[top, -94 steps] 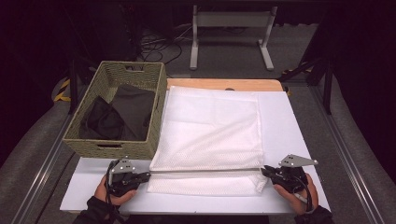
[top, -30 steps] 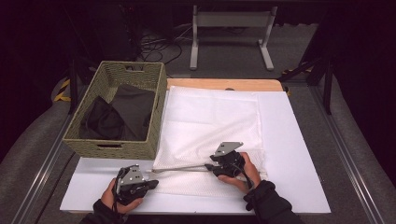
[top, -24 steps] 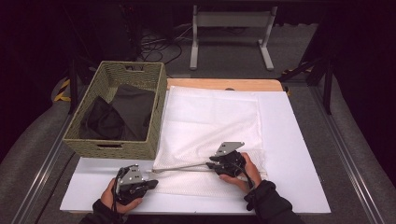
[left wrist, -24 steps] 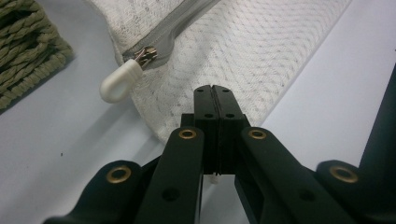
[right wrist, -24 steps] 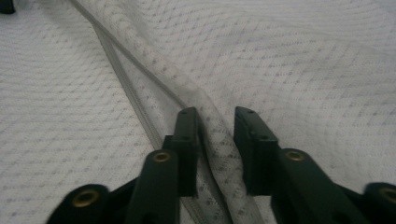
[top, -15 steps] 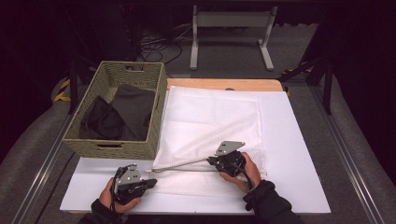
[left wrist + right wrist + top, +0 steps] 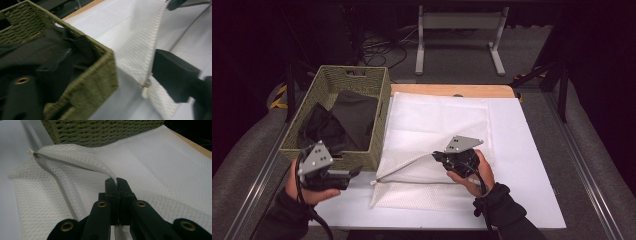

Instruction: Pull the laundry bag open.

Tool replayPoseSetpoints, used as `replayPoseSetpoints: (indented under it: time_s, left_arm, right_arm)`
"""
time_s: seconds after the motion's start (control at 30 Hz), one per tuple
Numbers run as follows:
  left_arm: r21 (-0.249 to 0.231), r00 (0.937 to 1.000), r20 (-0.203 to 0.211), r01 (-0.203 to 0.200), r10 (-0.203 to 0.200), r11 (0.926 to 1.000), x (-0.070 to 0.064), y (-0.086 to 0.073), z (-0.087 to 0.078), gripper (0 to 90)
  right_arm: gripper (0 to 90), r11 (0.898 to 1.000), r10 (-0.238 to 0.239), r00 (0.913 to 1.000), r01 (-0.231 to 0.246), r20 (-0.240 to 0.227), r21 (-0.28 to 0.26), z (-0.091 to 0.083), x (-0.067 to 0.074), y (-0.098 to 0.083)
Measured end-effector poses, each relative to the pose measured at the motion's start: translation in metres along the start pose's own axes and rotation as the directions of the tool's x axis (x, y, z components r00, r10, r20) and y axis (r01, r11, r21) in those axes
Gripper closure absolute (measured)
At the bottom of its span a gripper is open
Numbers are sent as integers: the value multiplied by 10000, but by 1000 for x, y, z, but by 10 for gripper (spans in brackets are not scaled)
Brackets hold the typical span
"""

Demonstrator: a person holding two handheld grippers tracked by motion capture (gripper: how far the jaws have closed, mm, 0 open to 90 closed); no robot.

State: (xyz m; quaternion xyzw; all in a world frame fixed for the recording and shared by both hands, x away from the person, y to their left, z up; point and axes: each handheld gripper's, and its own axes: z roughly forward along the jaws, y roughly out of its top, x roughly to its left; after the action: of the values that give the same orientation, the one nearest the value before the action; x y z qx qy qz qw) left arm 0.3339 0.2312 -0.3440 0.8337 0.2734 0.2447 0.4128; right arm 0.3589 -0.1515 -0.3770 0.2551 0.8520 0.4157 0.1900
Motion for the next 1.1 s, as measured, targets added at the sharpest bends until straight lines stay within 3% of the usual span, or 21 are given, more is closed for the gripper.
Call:
replayPoseSetpoints:
  time_s: [0.1,0.23,0.33,0.37,0.4,0.43,0.47,0.5,0.53,0.57,0.6,0.63,0.7,0.73,0.83,0.87,0.9,0.93,1.0,1.07,1.1]
  left_arm:
    - [267,9984,-529,191,-177,9995,22,8,14,71]
    - [1023,9958,-498,815,-767,9914,54,12,38,50]
    - [1870,9892,-476,1453,-1388,9716,76,10,60,41]
    - [2224,9905,-669,1324,-1203,9659,81,10,67,35]
    - [2742,9879,-525,1546,-1457,9492,87,11,74,40]
    - [2918,9861,-114,1616,-1655,9427,91,15,77,56]
    - [3001,9906,-374,1365,-1314,9441,93,20,80,47]
    - [3284,9932,-505,1156,-1048,9374,95,23,84,49]
    - [3468,9942,-470,1071,-968,9318,98,24,92,64]
    - [3468,9942,-470,1071,-968,9318,98,24,92,54]
    - [3791,9954,-304,961,-914,9204,100,24,101,54]
    - [4138,9982,-300,604,-527,9084,102,23,109,55]
    - [4340,9966,-178,806,-809,8973,108,19,121,37]
    - [4340,9966,-178,806,-809,8973,108,19,121,18]
    - [4690,9919,47,1098,-1268,8763,115,16,133,0]
    - [4841,9879,112,1299,-1546,8653,119,15,135,0]
    - [5125,9764,318,1676,-2137,8421,125,10,139,0]
    - [5125,9764,318,1676,-2137,8421,125,10,139,0]
    - [5551,9699,510,1705,-2379,8141,125,7,144,0]
    - [5966,9718,681,1418,-2258,7899,121,7,148,0]
    - [5966,9718,681,1418,-2258,7899,121,7,148,0]
  right_arm:
    - [889,9999,27,10000,-26,15,-148,-1,-2,4]
    - [889,9999,-44,10000,45,66,-144,0,-3,7]
    - [889,9999,2,10000,-2,-13,-113,2,-3,5]
    - [889,9999,25,10000,-26,-67,-99,3,-3,4]
    - [889,9999,50,9999,-51,-116,-92,4,-3,3]
    - [888,10000,34,9999,-35,-164,-30,5,-3,2]
    - [889,10000,45,9997,-45,-225,2,6,-3,1]
    - [889,10000,57,9996,-57,-275,18,8,-3,-1]
    - [888,10000,45,9995,-43,-298,57,9,-3,-1]
    - [888,10000,45,9995,-43,-298,57,9,-3,-1]
    - [888,9999,74,9995,-72,-297,80,10,-3,-2]
    - [888,9999,126,9992,-124,-370,52,11,-4,-3]
    - [888,9999,114,9986,-110,-515,85,14,-4,-6]
    - [888,9999,114,9986,-110,-515,85,14,-4,-6]
    - [888,9998,102,9980,-91,-622,177,18,-4,-9]
    - [888,9997,146,9978,-134,-646,188,20,-5,-11]
    - [888,9998,135,9976,-123,-673,180,21,-5,-11]
    - [888,9998,135,9976,-123,-673,180,21,-5,-11]
    - [888,9997,163,9970,-149,-753,180,23,-6,-14]
    - [888,9996,196,9964,-180,-825,202,24,-6,-17]
    - [888,9996,196,9964,-180,-825,202,24,-6,-17]
